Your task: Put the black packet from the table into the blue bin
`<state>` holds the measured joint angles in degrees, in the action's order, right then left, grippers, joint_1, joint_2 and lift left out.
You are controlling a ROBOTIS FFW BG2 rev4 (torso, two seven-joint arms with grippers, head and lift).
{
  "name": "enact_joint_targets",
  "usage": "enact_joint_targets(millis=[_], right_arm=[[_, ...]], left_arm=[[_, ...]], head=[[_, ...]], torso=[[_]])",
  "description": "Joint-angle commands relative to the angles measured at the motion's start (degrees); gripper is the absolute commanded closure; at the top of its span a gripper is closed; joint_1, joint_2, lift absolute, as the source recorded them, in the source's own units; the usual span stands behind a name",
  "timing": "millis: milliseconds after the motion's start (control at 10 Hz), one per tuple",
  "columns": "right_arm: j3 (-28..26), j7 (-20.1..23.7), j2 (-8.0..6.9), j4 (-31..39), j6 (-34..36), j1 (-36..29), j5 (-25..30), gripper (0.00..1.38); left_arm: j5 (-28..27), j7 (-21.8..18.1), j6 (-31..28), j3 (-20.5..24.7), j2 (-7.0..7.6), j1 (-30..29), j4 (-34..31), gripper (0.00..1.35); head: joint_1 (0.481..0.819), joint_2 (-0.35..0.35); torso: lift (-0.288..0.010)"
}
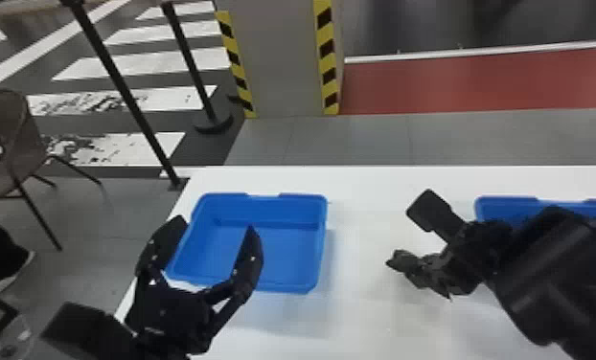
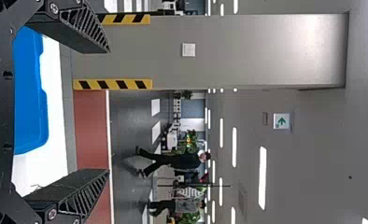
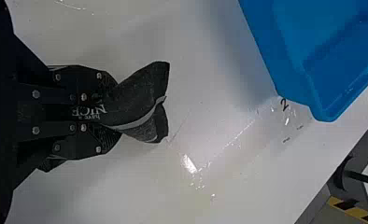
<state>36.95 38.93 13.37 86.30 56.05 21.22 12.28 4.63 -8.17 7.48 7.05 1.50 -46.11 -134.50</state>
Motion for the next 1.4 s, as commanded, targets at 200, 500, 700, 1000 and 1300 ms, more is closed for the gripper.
enact_joint_targets(millis=[200,500,700,1000,1300], right_arm=[[-8.62,-0.44,0.08,12.91,-0.79,-4.07,2.12,1.16],[-28.84,-3.51,-1.15,32.45,-2.05,-19.11,5.09,1.16],[-38.78,-3.78,-1.59,33.30,-1.35,-23.75,9.32,1.16],[-42.55,-3.34,-1.24,29.36,-0.23,-25.72,12.17,0.74],[-45.41,-5.27,-2.29,36.81,-10.35,-33.32,9.43,0.09]], left_arm=[[0.06,0.00,0.68,0.26,-0.01,-0.29,0.00,0.11],[0.40,0.00,1.10,0.49,-0.01,-0.71,0.00,0.11],[0.40,0.00,1.24,0.49,-0.01,-0.86,0.00,0.11],[0.40,0.00,1.24,0.49,-0.01,-1.00,0.00,0.11],[0.29,0.00,1.24,0.38,-0.01,-0.86,0.00,0.11]], head=[[0.695,0.259],[0.695,0.205],[0.695,0.079],[0.695,-0.072],[0.695,-0.105]], torso=[[-0.110],[-0.110],[-0.110],[-0.110],[-0.110]])
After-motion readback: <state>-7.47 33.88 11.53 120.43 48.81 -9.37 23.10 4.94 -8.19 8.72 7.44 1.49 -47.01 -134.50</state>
